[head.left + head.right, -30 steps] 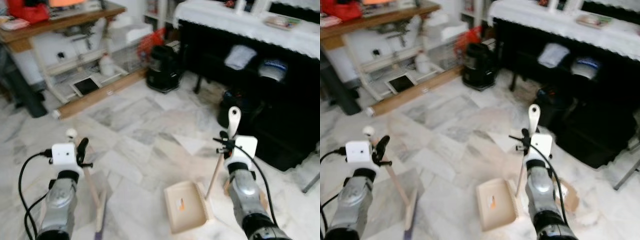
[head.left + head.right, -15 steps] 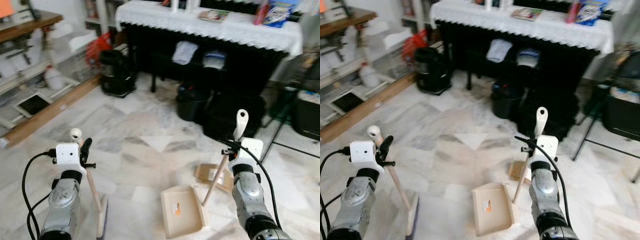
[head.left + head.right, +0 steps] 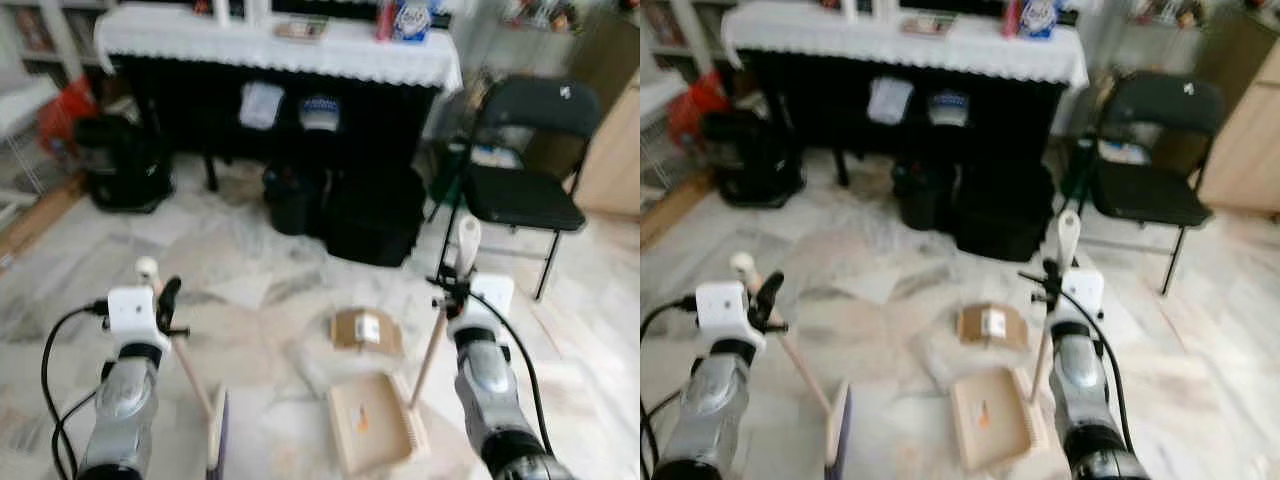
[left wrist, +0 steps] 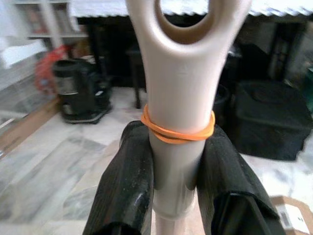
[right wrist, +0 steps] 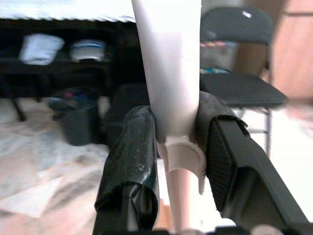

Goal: Sweep floor

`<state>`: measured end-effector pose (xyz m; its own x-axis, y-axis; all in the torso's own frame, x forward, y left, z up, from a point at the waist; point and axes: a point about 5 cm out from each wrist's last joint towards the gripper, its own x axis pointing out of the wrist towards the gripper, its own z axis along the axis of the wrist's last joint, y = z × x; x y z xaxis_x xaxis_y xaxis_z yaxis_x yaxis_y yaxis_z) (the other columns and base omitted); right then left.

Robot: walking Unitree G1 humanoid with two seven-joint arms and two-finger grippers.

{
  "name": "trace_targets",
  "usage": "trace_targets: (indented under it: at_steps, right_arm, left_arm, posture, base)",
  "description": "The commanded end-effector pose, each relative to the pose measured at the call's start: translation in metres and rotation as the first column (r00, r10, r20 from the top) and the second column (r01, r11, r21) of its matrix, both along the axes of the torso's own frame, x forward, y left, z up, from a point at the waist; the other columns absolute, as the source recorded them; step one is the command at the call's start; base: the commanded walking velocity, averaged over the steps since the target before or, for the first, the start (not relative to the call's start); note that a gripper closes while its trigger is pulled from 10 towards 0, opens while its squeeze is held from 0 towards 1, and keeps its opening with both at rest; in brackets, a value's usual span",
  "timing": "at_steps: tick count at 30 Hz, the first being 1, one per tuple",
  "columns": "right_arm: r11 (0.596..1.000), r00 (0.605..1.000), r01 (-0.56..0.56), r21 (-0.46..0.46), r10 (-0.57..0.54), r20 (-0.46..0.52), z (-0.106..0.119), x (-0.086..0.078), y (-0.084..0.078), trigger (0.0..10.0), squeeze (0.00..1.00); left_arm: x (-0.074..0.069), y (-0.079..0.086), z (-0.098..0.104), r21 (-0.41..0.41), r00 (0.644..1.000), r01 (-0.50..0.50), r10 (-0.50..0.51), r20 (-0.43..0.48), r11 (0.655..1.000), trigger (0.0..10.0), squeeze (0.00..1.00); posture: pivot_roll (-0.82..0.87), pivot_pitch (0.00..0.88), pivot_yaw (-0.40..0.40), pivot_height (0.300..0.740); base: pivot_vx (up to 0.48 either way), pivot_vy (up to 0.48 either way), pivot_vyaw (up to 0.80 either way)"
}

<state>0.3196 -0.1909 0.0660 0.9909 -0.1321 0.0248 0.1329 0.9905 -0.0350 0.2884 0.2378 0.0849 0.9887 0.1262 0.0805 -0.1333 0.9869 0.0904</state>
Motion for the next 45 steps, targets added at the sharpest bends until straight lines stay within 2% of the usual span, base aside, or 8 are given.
trace_targets:
  at_steps: [1,11,24,45]
  right_arm:
    - [1.000,0.999,0.019,-0.003,-0.019,0.048,0.0098,0.0031,-0.0059,10.0,0.00]
    - [1.000,0.999,0.009,-0.005,-0.008,0.051,0.0103,0.0034,-0.0045,10.0,0.00]
    - [1.000,0.999,-0.002,-0.011,0.003,0.051,0.0099,0.0030,-0.0033,10.0,0.00]
    - [1.000,0.999,-0.004,-0.013,0.004,0.047,0.0097,0.0034,-0.0030,10.0,0.00]
  left_arm:
    - [0.0046,-0.0033,0.0095,0.019,0.999,0.015,-0.016,0.043,1.000,10.0,0.00]
    - [0.0046,-0.0027,0.0096,0.021,0.999,0.012,-0.013,0.043,1.000,10.0,0.00]
    - [0.0043,-0.0036,0.0083,0.023,0.999,0.016,-0.017,0.035,1.000,10.0,0.00]
    - [0.0036,-0.0019,0.0068,0.019,1.000,0.006,-0.006,0.031,1.000,10.0,0.00]
  posture:
    - [0.05,0.000,0.006,0.740]
    - [0.05,0.000,0.004,0.740]
    - [0.05,0.000,0.003,0.740]
    - [0.05,0.000,-0.001,0.740]
  base:
    - [0.000,0.000,-0.79]
    - [0.000,0.000,-0.76]
    - [0.000,0.000,0.00]
    - [0.353,0.000,0.00]
